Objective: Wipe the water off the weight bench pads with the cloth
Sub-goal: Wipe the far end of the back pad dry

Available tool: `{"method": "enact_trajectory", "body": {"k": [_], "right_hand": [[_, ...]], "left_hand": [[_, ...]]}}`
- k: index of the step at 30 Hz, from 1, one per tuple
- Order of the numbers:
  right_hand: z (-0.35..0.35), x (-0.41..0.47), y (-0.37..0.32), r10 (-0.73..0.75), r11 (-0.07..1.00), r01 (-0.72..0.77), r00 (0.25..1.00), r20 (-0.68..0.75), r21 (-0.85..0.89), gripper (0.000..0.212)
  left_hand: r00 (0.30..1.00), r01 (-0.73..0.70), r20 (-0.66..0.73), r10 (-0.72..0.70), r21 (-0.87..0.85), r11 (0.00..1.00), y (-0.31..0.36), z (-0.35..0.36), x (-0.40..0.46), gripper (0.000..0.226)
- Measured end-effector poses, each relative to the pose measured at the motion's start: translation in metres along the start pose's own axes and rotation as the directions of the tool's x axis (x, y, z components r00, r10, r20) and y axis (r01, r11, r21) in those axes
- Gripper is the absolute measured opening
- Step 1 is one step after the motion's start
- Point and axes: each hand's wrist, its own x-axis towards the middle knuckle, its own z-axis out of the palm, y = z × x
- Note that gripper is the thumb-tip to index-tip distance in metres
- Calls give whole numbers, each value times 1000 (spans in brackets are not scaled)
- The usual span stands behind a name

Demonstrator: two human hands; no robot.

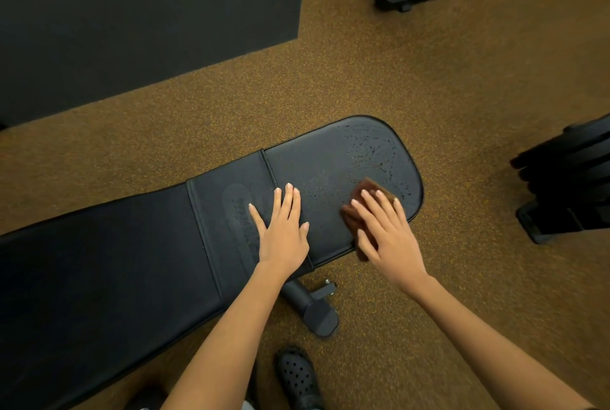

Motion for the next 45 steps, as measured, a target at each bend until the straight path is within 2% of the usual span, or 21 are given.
{"method": "enact_trajectory", "body": {"k": [4, 7, 9, 11, 15, 18, 21, 23, 25, 26, 27, 29, 30, 33, 35, 39, 45], "right_hand": [[0, 10, 10, 214, 976, -209, 973, -86, 63, 54], [4, 25, 7, 298, 953, -289, 949, -102, 97, 55], [5, 30, 3, 288, 955, -277, 953, -100, 107, 54], [3, 29, 1, 208, 973, -198, 975, -77, 122, 53], [-2, 25, 10, 30, 977, -25, 999, -20, 213, 48], [0, 43, 5, 111, 967, -92, 992, -67, 237, 47], [8, 71, -25, 175, 950, -150, 982, -70, 273, 46], [11, 83, -46, 157, 895, -143, 988, 2, 423, 45], [3, 87, -52, 175, 761, -177, 982, 65, 624, 41], [-3, 87, -48, 196, 715, -171, 980, 41, 678, 38], [-8, 87, -42, 220, 725, -140, 975, -33, 675, 37], [-16, 84, -20, 242, 844, -110, 951, -191, 524, 37], [-19, 82, -7, 252, 891, -136, 942, -223, 433, 38], [-21, 78, 24, 290, 945, -246, 934, -210, 214, 43], [-20, 79, 36, 327, 942, -304, 927, -182, 143, 45], [-18, 85, 40, 480, 849, -435, 872, -93, 299, 49], [-20, 90, 39, 574, 701, -451, 817, -62, 552, 47]], "left_hand": [[1000, -1, 4, 1, 18, 1000, 0, -1, 0, 65], [1000, 0, -13, 0, 39, 999, 0, -1, 1, 64], [999, 7, -44, -5, 37, 999, 2, 0, 1, 62], [998, 20, -67, -20, 7, 1000, 9, 2, 3, 60], [993, 56, -94, -73, -166, 984, 26, 4, 10, 54], [978, 52, -175, -110, -308, 950, 26, 3, 13, 52], [950, 11, -285, -128, -378, 926, 25, 6, 16, 51], [927, -36, -357, -119, -399, 916, 27, 7, 17, 50], [910, -102, -407, -76, -398, 912, 33, 7, 17, 50], [906, -141, -421, -37, -384, 912, 37, 8, 16, 52], [905, -177, -426, 6, -363, 915, 41, 8, 16, 54], [915, -216, -395, 79, -315, 924, 50, 8, 20, 57], [927, -219, -357, 113, -272, 937, 55, 9, 23, 57], [966, -203, -182, 185, -89, 975, 64, 10, 34, 60], [973, -198, -128, 191, -38, 980, 64, 11, 39, 62], [969, -201, -160, 189, -61, 978, 58, 11, 45, 62], [993, -24, -121, 5, -151, 988, 63, -12, 87, 63]]}}
